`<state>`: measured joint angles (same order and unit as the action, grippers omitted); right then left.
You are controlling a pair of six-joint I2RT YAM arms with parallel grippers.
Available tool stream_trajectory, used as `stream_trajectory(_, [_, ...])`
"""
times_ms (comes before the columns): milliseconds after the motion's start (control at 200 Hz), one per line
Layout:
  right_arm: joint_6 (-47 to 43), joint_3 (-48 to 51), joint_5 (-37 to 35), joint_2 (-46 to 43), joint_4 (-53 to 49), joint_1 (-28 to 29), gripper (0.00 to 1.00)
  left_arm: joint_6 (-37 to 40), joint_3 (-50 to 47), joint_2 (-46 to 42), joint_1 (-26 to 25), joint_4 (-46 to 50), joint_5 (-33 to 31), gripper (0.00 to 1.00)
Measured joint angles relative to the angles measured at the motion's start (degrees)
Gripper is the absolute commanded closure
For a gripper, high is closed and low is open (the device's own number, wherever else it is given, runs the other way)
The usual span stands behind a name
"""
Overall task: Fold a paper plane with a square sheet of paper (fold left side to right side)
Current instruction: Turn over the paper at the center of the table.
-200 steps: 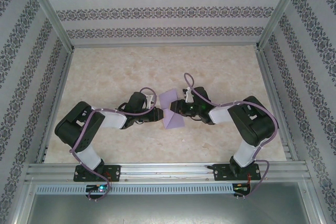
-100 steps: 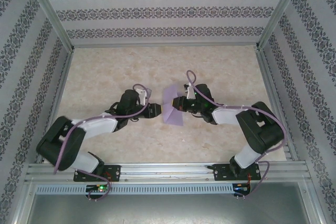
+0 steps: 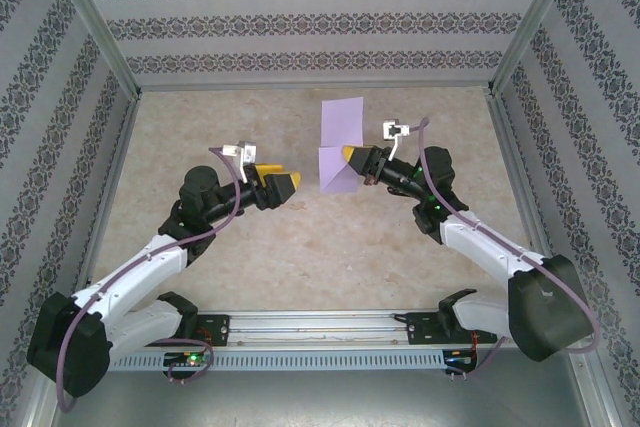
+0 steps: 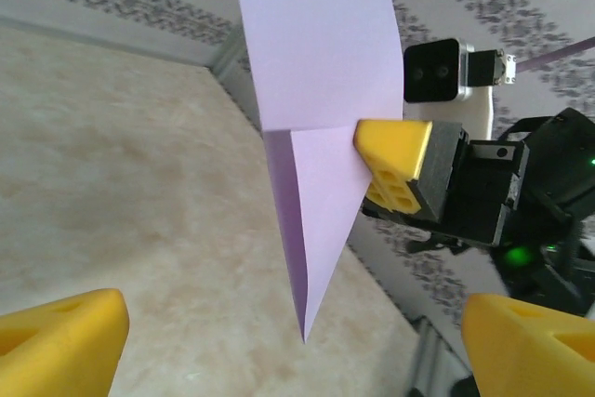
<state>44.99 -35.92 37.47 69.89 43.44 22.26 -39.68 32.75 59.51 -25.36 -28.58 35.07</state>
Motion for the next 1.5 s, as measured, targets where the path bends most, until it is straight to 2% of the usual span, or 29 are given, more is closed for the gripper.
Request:
stream_trajectory(255, [4.7, -2.1, 2.6, 2.0, 7.8, 2.8, 1.00, -8.8, 2.9, 8.2, 0.0, -11.0, 7.7, 0.10])
stream_trajectory(355, [5.7, -2.8, 3.2, 4.0, 9.9, 4.0, 1.00, -11.1, 2.9, 10.6, -0.1, -14.4, 8.9, 0.16])
stream_trajectory(525, [6.4, -2.8, 3.5, 6.8, 10.8, 5.0, 1.00, -14.0, 3.2, 13.1, -0.1, -17.8, 10.4, 0.35])
stream_trajectory(685, [7.0, -2.8, 3.4, 7.8, 11.3, 5.0, 1.00, -15.4, 3.3, 13.4, -0.1, -19.6, 10.9, 0.64])
stream_trajectory(764, [7.3, -2.8, 3.3, 7.9, 11.7, 5.0, 0.98, -15.3, 3.4, 13.4, -0.1, -19.8, 10.8, 0.74])
stream_trajectory(1069, [7.4, -2.3, 2.7, 7.7, 12.6, 5.0, 0.78, -14.3, 3.4, 13.4, -0.1, -18.4, 10.5, 0.94])
stream_trajectory(1239, [6.7, -0.2, 2.1, 6.0, 11.4, 4.5, 0.64, -11.9, 3.6, 11.9, -0.1, -13.5, 9.7, 1.00])
stream_trajectory(1384, [3.8, 1.6, 0.1, 0.8, 6.2, 2.7, 0.51, -6.4, 6.2, 8.5, -0.1, -2.9, 8.3, 1.00])
stream_trajectory(1449, [1.1, 2.4, -2.4, -3.2, 1.0, 1.7, 0.41, -2.7, 8.6, 6.8, -0.1, 4.4, 6.8, 1.00])
stream_trajectory(1499, [-1.8, 2.6, -5.7, -6.5, -4.6, 1.5, 0.30, 0.2, 10.8, 5.6, -0.2, 10.7, 5.4, 1.00])
